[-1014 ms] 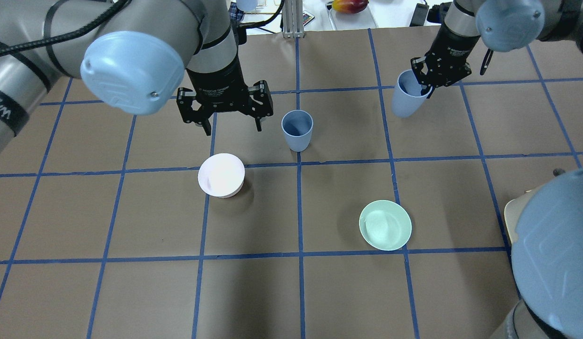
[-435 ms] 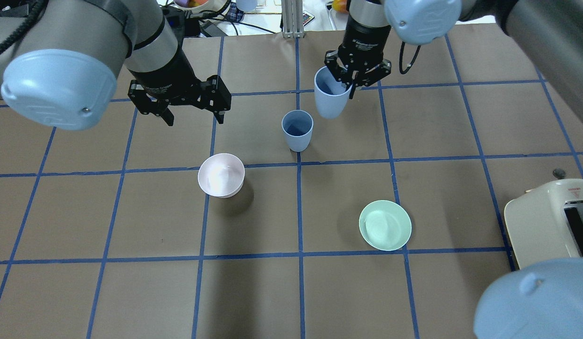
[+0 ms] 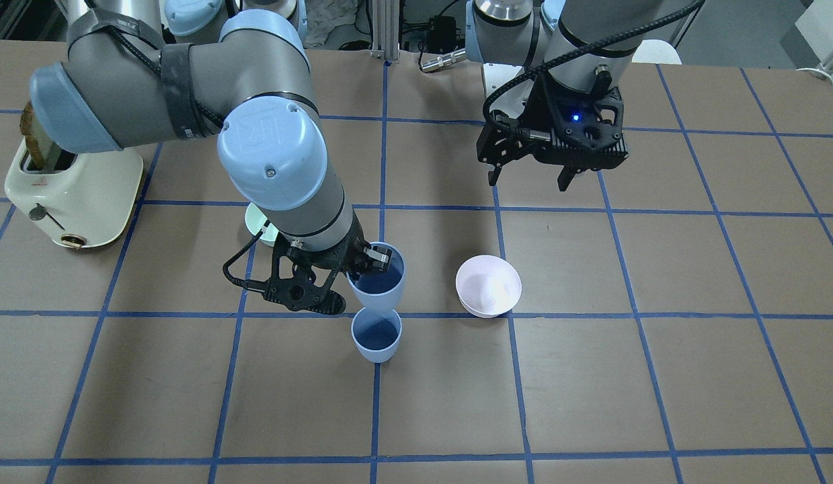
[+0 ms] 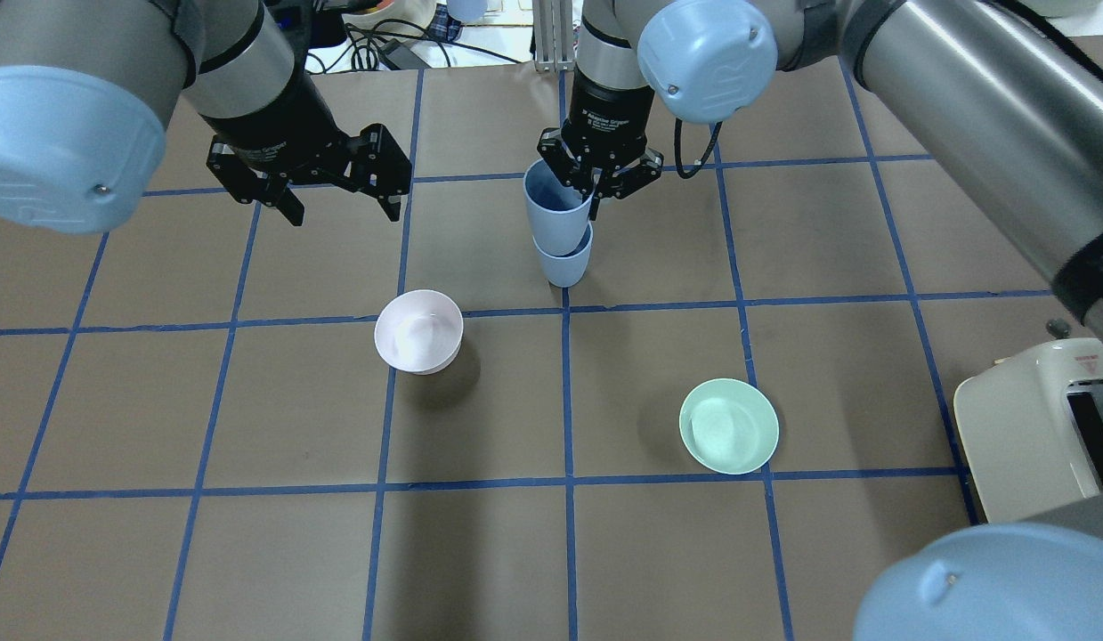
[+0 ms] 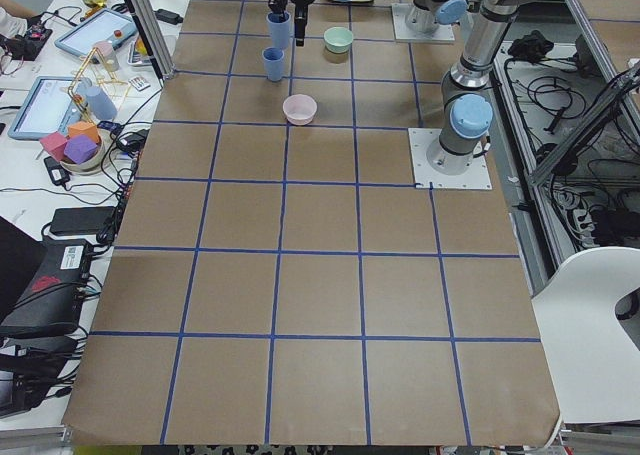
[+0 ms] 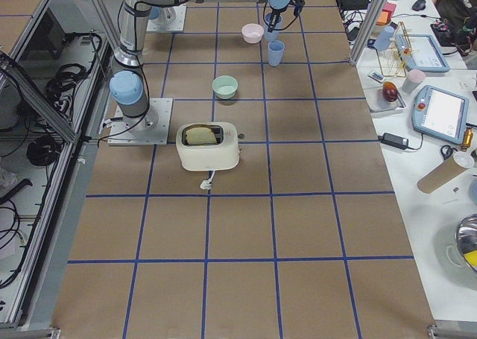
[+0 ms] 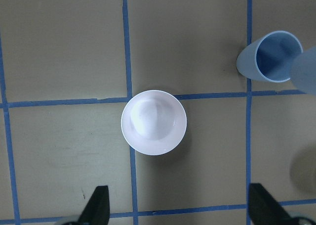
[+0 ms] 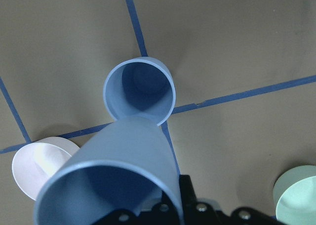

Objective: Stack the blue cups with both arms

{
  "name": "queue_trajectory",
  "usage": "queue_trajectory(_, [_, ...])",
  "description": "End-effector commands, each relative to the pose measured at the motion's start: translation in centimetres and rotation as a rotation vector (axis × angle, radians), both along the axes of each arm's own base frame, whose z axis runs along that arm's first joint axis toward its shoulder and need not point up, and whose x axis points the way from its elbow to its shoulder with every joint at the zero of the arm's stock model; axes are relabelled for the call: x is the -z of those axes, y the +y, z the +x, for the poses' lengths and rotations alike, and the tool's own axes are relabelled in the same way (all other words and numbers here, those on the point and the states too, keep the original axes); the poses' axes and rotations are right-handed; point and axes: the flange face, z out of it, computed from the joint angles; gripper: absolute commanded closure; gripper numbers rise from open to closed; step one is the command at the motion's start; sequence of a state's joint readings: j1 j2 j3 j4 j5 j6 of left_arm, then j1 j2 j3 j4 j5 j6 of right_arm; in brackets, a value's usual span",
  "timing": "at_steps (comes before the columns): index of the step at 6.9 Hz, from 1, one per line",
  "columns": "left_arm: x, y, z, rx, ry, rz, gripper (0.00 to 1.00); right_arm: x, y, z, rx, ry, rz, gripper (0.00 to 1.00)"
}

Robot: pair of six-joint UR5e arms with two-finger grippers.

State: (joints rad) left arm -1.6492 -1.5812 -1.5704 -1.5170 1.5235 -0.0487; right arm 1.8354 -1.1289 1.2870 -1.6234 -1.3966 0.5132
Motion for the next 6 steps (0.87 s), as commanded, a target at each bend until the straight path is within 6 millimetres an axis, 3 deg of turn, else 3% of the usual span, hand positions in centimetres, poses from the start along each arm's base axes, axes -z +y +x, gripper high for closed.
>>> queue_trajectory(1, [-0.4,0.5,0.2,-0.002,0.006,0.01,0.0,2.3,-0.6,0.5,0.005,0.004,0.031,1.0])
queue_trajectory(5, [-0.4,0.5,0.2,-0.002,0.004,0.007,0.0,4.3,-1.3,0.5,0.003,0.022,0.048,1.0])
queue_trajectory(6, [-0.4,0.5,0.1,-0.003,0.004,0.007,0.0,4.2,-1.3,0.5,0.003,0.022,0.045,0.82])
